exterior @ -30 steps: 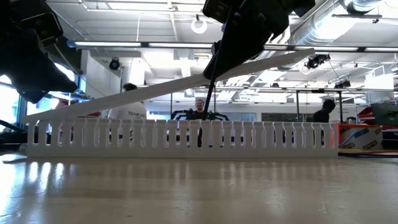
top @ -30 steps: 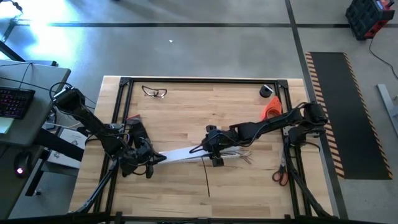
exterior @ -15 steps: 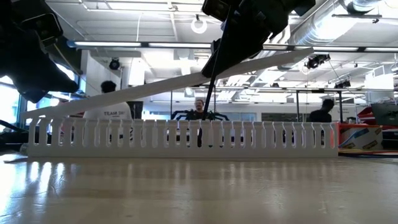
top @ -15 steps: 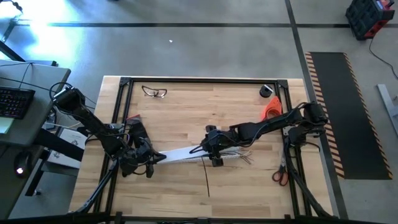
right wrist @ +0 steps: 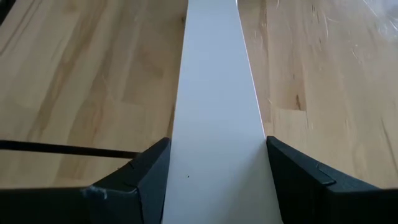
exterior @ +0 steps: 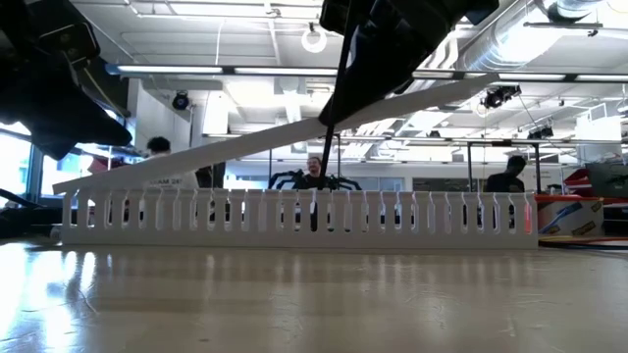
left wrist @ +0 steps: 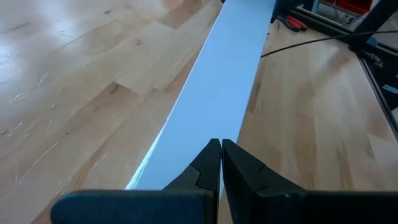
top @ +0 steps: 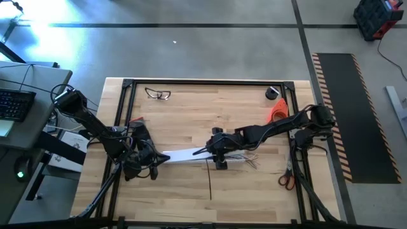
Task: Ziptie cables
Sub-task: Insert the white cable duct cover into the white cable duct
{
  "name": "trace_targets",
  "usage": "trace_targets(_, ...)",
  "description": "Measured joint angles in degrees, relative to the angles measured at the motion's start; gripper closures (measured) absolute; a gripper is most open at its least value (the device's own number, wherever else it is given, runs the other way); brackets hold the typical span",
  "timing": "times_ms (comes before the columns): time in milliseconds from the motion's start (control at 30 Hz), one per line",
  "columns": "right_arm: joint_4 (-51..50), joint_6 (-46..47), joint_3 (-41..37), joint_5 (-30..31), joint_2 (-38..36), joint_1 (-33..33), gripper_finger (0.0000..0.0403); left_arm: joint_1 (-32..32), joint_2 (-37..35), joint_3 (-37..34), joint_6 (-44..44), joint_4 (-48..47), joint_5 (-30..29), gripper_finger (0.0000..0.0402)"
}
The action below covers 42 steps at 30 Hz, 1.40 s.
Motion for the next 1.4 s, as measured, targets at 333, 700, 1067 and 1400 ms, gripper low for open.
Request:
trace_targets(333, 0.11, 3.77, 0.0, 1.28, -0.02, -0.01, 0.0198, 0.13, 0.0, 3.26, 5.32, 1.9, -7.84, 0.0402)
trace_targets(700, 0.95, 9.76, 0.0, 0.88, -2.01, -0.81, 0.0198, 13.36, -2.01, 8.41, 13.32, -4.76, 4.79, 0.0402)
trace_targets(1067, -0.79, 7.8, 0.0, -1.72, -1.46, -0.92, 0.0198, 24.93, -8.67, 8.37, 19.11, -13.48, 21.15, 0.0402)
trace_targets(1400, 0.37, 1.45, 0.0, -3.04, -1.44, -2.9, 0.0198, 26.0, -20.47, 8.31, 15.5, -19.12, 22.08, 0.0402)
